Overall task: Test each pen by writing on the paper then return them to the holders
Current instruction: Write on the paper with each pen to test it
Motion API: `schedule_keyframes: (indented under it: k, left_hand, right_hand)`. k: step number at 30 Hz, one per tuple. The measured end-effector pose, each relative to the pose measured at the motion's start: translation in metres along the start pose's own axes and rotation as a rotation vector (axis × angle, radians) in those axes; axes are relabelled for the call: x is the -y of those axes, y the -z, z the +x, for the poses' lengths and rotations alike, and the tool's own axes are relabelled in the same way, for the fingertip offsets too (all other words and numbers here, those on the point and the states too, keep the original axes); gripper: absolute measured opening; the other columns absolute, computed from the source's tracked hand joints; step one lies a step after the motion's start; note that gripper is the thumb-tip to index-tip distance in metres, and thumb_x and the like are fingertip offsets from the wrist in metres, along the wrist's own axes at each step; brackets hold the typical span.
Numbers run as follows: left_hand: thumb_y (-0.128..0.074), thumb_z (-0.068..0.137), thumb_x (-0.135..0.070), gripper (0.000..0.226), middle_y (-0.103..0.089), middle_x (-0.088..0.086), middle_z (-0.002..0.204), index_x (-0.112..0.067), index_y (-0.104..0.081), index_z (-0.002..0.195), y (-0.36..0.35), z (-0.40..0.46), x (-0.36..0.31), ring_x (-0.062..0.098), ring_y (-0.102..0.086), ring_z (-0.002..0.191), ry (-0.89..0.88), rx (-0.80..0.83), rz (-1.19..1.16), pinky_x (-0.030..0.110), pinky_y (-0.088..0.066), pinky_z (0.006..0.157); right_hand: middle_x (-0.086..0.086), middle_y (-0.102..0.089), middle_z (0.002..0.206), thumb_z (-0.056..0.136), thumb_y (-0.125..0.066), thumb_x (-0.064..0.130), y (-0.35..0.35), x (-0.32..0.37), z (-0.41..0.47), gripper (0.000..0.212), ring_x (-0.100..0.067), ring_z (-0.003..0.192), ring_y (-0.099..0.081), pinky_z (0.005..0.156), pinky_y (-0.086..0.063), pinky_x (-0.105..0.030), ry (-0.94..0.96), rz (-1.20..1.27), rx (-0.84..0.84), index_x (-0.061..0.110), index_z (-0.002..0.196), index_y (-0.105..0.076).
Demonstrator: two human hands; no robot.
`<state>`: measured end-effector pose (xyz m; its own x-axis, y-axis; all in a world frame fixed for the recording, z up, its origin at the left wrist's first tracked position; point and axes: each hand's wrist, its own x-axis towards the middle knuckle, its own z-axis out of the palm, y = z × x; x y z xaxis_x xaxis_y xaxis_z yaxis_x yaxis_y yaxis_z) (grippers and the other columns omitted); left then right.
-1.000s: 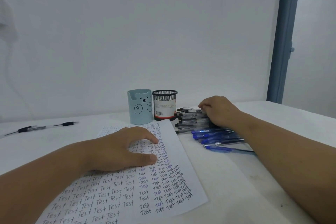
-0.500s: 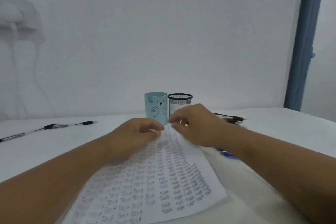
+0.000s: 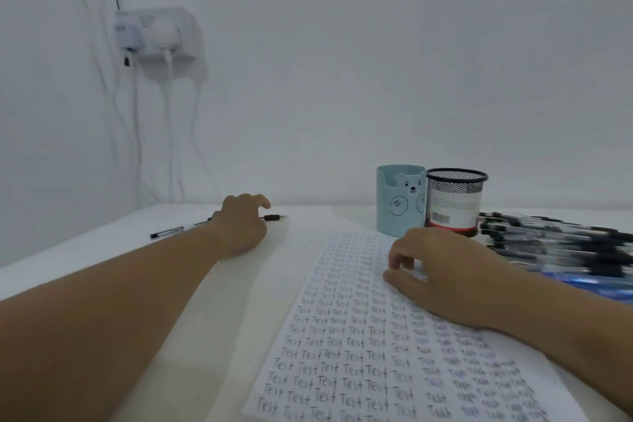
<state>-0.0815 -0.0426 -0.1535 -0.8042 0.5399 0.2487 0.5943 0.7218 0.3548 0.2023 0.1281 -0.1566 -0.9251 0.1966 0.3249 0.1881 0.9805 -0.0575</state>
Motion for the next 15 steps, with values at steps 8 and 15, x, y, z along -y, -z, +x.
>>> schedule_keyframes:
  k: [8,15]
  left_hand:
    - [-0.042,0.098,-0.024,0.024,-0.059,-0.011,0.119,-0.039,-0.061,0.103,-0.016,0.027,0.012,0.016,-0.048,0.110,0.009,-0.067,0.239,0.038,-0.026,0.090]
    - [-0.042,0.103,-0.006,0.019,-0.058,0.007,0.084,-0.018,-0.056,0.100,0.002,0.002,-0.025,0.027,-0.058,0.064,-0.205,-0.218,-0.436,0.027,-0.050,0.053]
  right_hand:
    - [0.021,-0.056,0.094,0.091,-0.046,0.063,-0.001,-0.004,0.001,0.028,0.001,0.091,-0.053,0.085,-0.051,-0.027,0.017,-0.001,-0.001,0.038,0.096,-0.057]
    - [0.020,-0.055,0.094,0.093,-0.048,0.061,-0.002,-0.004,0.000,0.023,0.000,0.091,-0.051,0.085,-0.050,-0.028,0.014,0.011,-0.006,0.039,0.094,-0.055]
